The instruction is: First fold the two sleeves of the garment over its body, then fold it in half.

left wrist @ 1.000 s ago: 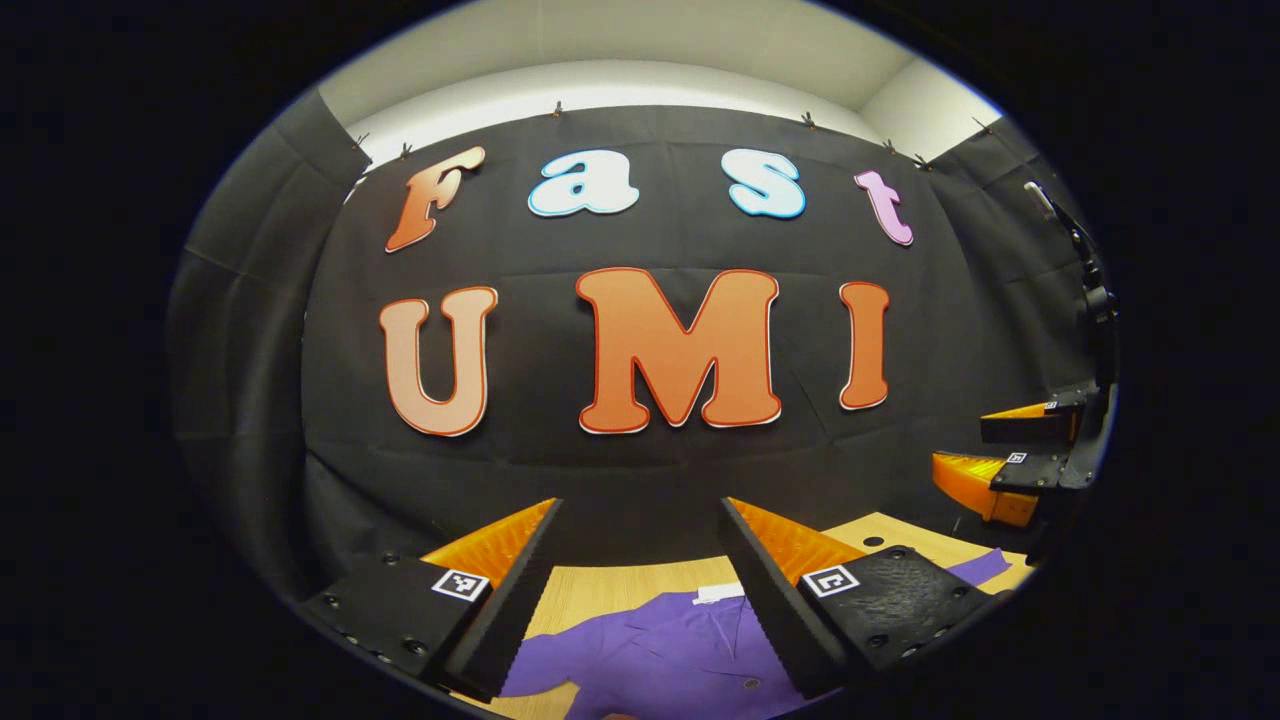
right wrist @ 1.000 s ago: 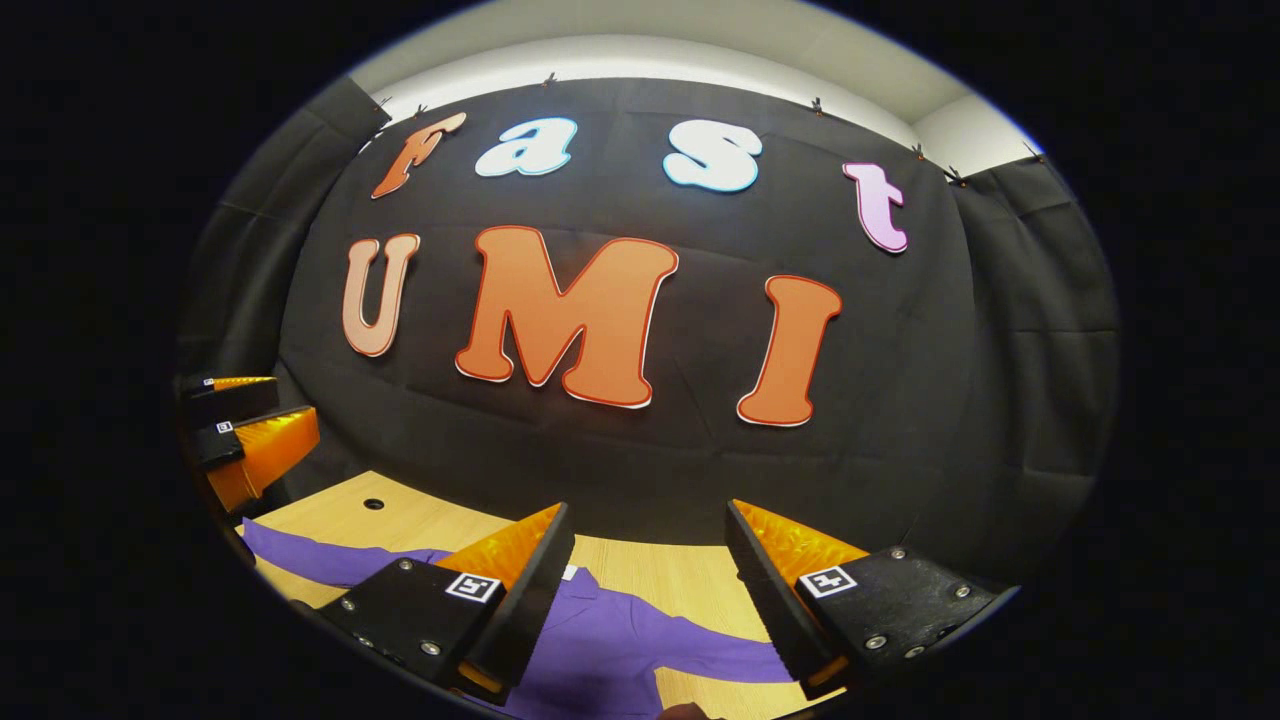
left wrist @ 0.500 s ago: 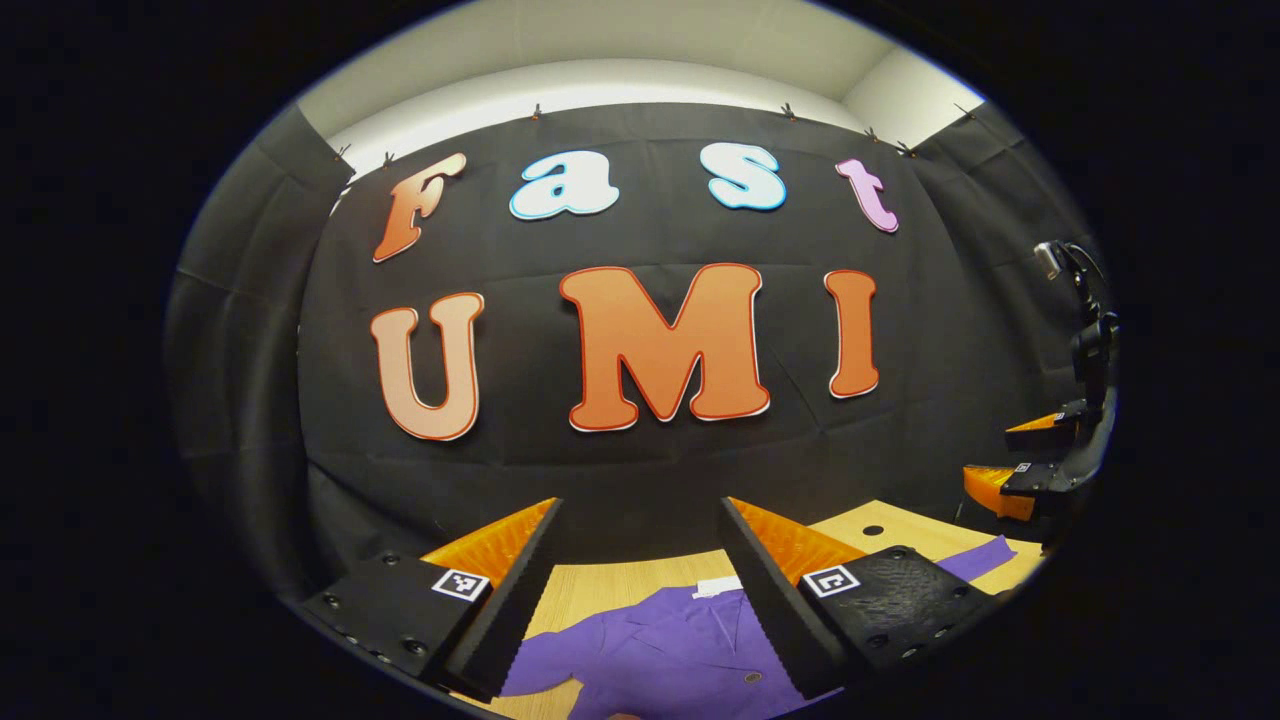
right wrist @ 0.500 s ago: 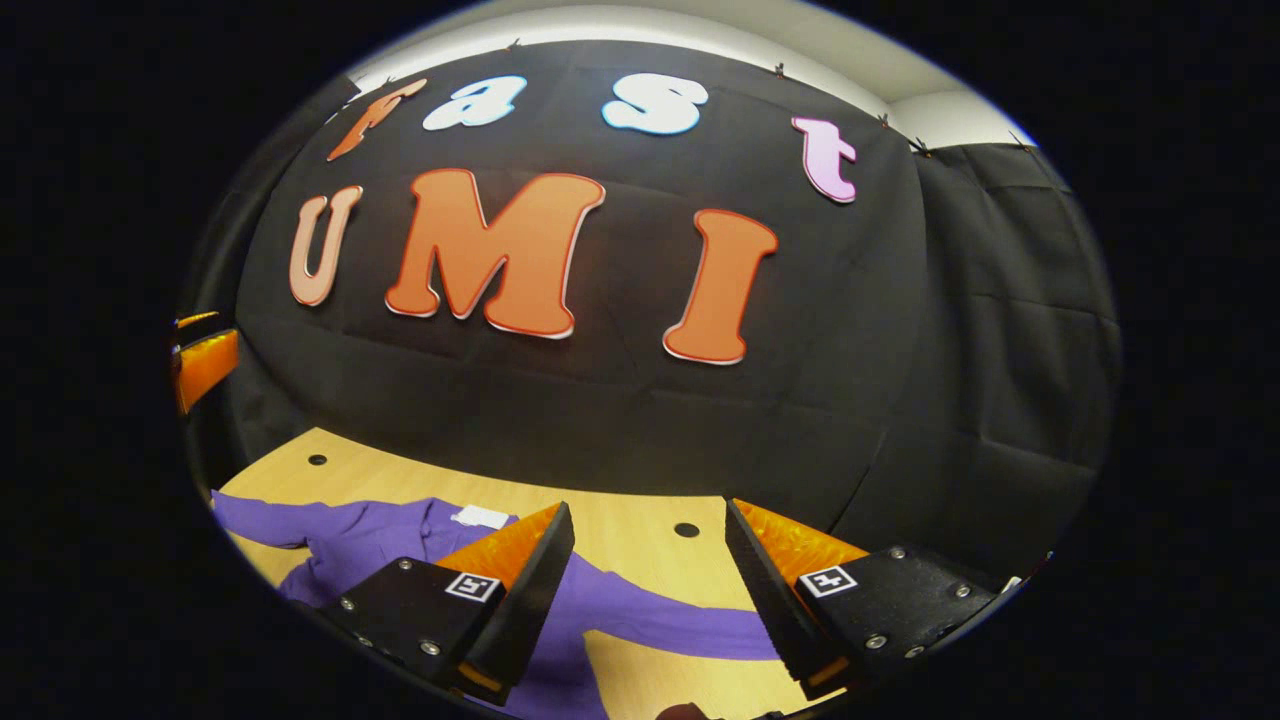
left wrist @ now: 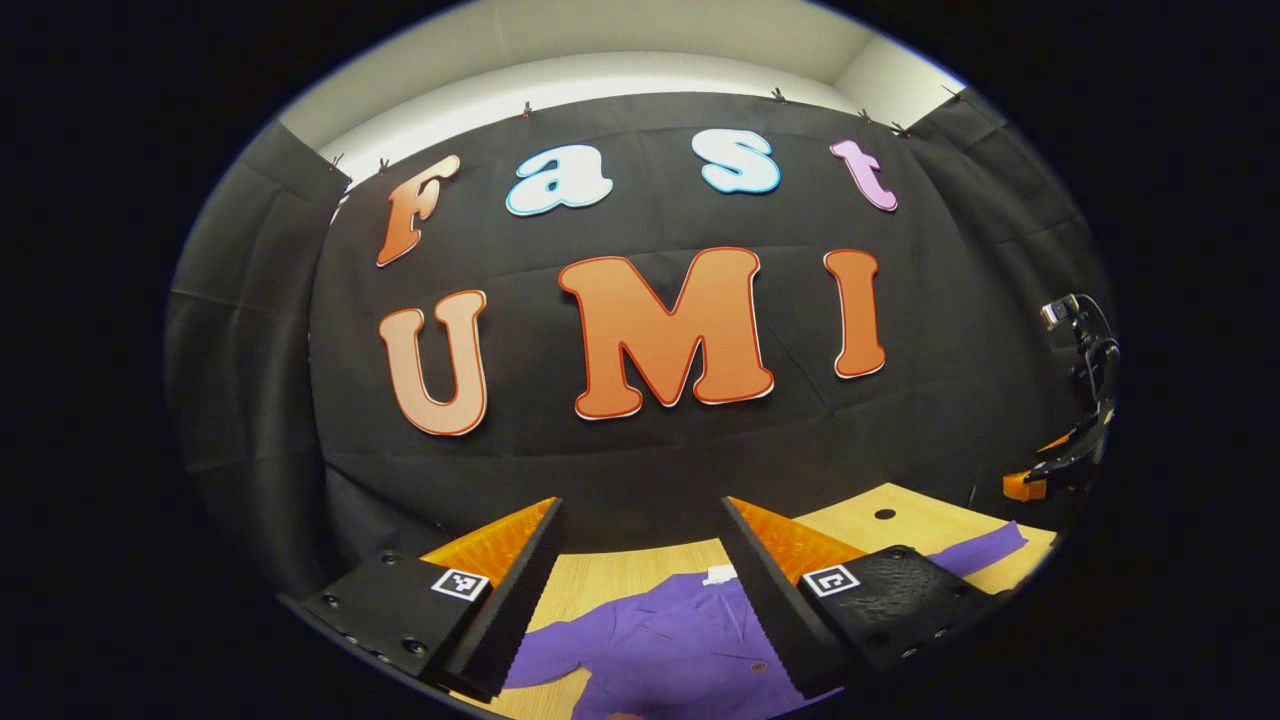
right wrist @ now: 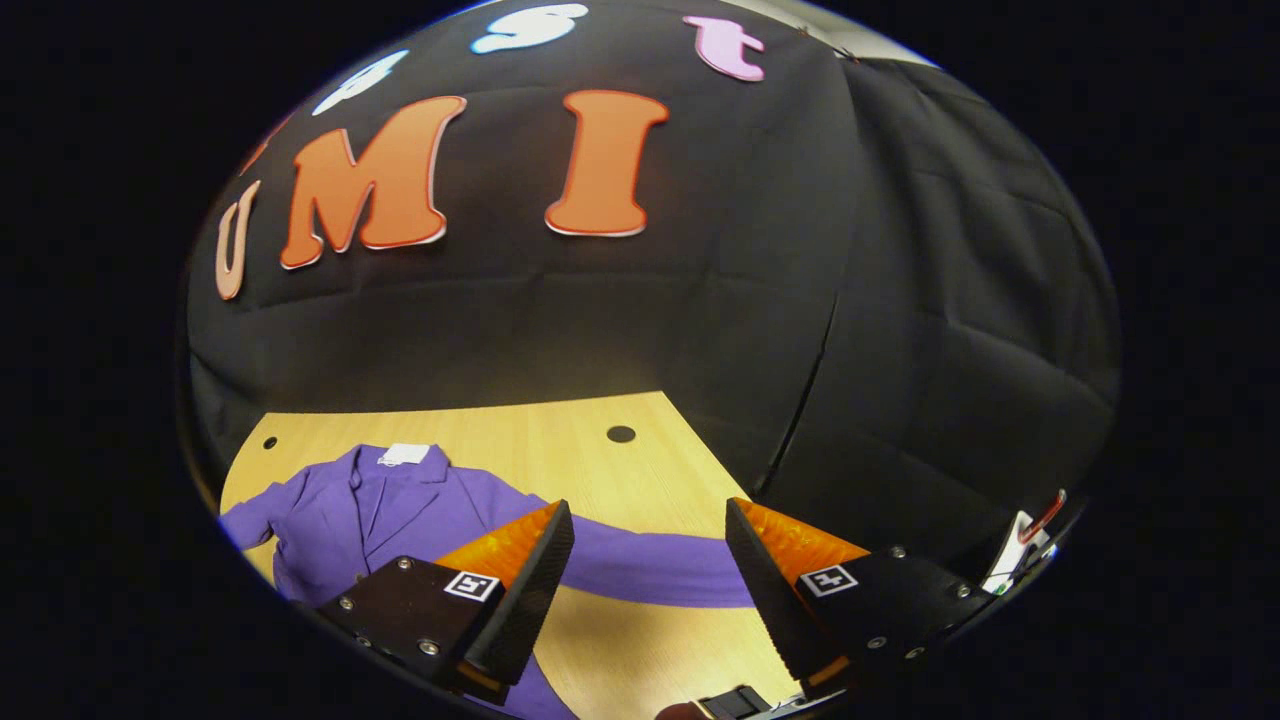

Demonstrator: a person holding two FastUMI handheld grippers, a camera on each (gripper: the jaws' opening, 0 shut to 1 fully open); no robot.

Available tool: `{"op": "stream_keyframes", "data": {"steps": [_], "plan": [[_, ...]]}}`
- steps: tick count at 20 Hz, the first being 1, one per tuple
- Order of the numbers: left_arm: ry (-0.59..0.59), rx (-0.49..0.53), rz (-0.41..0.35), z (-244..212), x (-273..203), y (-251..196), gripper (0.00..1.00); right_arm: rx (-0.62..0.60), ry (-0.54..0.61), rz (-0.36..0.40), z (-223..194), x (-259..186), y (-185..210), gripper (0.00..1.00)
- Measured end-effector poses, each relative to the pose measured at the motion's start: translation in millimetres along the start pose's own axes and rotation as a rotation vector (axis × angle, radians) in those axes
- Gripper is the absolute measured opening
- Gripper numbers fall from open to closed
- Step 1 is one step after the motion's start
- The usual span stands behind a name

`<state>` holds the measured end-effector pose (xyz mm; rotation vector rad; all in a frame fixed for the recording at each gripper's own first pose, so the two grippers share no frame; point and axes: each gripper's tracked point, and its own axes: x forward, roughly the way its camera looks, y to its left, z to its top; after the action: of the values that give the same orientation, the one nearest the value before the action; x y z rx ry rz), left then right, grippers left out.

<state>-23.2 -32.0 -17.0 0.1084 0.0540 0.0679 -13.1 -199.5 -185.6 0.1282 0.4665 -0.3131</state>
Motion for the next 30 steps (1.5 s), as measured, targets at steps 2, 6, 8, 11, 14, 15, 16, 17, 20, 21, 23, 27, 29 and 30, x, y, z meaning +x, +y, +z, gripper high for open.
{"op": "stream_keyframes", "data": {"steps": [2,6,8,11,14,15,16,17,20,21,23,27,29,30], "plan": [[0.002,0.008,0.012,0.8,-3.6,-3.0,0.98,-0.001,0.054,-0.024,-14.5,8.8,-18.9,0.93],[0.024,0.024,0.047,-4.5,-11.1,-9.1,0.98,0.012,0.182,-0.006,-40.8,35.5,-34.9,0.93],[0.045,0.026,0.062,-11.8,-14.4,-15.8,0.98,0.041,0.259,0.007,-59.1,49.1,-45.5,0.93],[0.072,0.027,0.093,-22.6,-21.5,-24.2,0.98,0.073,0.381,0.02,-87.0,70.7,-62.2,0.94],[0.102,0.023,0.128,-34.0,-28.3,-29.3,0.98,0.075,0.474,0.025,-112.2,93.2,-83.0,0.94],[0.115,0.027,0.138,-38.8,-30.3,-30.2,0.98,0.081,0.505,0.031,-119.3,98.8,-88.7,0.94],[0.127,0.032,0.148,-40.6,-31.9,-31.1,0.98,0.09,0.542,0.029,-128.8,103.0,-94.9,0.94],[0.137,0.035,0.156,-42.3,-34.0,-31.5,0.98,0.102,0.588,0.036,-139.7,106.8,-99.4,0.94],[0.155,0.047,0.171,-43.8,-34.8,-35.7,0.98,0.136,0.701,0.042,-168.9,119.4,-110.3,0.94],[0.16,0.051,0.172,-44.9,-36.2,-38.1,0.98,0.148,0.725,0.045,-174.6,125.3,-113.3,0.94],[0.17,0.059,0.171,-46.6,-36.7,-43.1,0.98,0.185,0.764,0.035,-182.2,133.7,-121.0,0.94],[0.188,0.073,0.159,-49.7,-36.0,-52.2,0.97,0.218,0.805,0.028,-194.7,151.5,-130.7,0.94],[0.191,0.082,0.15,-50.4,-33.7,-56.4,0.98,0.2,0.822,0.014,-203.1,160.5,-133.4,0.94],[0.193,0.087,0.146,-49.9,-32.7,-57.4,0.98,0.198,0.835,0.001,-207.9,163.0,-134.5,0.94]]}}
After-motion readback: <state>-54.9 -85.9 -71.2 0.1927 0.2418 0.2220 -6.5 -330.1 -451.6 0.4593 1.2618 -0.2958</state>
